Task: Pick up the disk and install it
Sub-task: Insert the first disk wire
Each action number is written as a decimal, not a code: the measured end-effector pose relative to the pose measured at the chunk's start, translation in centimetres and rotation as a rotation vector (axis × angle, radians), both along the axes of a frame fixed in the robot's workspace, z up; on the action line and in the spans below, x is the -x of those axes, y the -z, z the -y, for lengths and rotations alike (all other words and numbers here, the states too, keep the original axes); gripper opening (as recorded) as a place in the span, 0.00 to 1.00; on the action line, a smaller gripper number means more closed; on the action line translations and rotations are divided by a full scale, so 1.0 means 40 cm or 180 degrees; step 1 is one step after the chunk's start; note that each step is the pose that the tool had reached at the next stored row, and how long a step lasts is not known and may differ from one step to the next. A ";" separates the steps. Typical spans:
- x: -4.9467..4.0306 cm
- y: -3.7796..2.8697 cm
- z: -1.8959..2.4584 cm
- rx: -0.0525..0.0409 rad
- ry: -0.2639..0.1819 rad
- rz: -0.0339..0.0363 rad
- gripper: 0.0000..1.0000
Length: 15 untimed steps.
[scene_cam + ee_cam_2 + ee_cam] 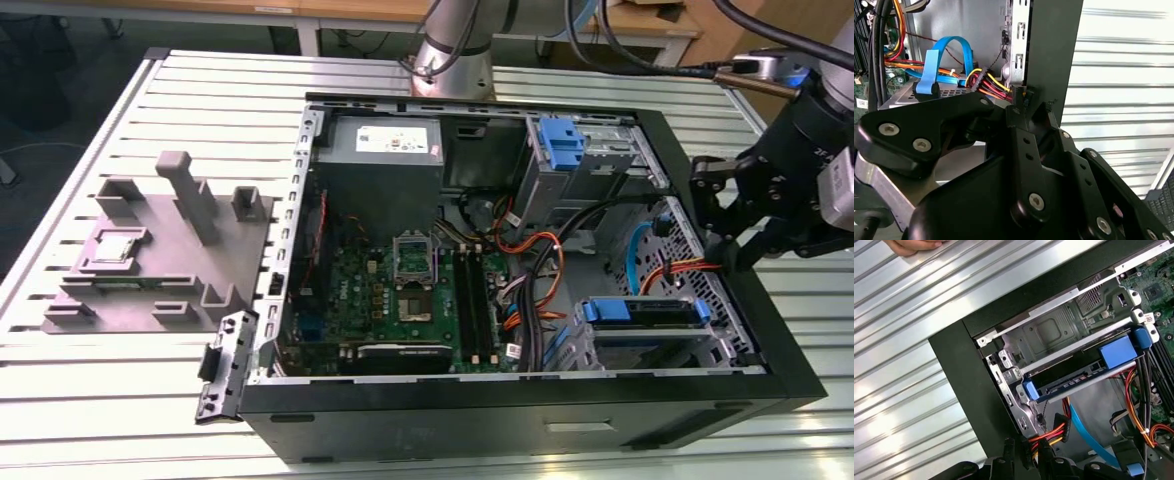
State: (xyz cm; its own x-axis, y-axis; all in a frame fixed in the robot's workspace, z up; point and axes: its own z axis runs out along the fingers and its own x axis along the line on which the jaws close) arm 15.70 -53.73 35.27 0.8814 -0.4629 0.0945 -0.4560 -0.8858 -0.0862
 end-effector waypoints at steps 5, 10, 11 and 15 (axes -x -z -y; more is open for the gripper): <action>0.000 0.001 0.000 0.0002 -0.0005 0.0005 0.25; 0.000 0.001 0.000 0.0004 -0.0013 0.0005 0.18; 0.000 0.000 0.000 0.0005 -0.0014 0.0004 0.18; 0.000 -0.012 0.000 0.0010 -0.0018 0.0004 0.17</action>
State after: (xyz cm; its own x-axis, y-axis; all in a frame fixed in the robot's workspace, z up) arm 15.69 -53.74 35.76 0.8838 -0.4577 0.0972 -0.4510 -0.8886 -0.0839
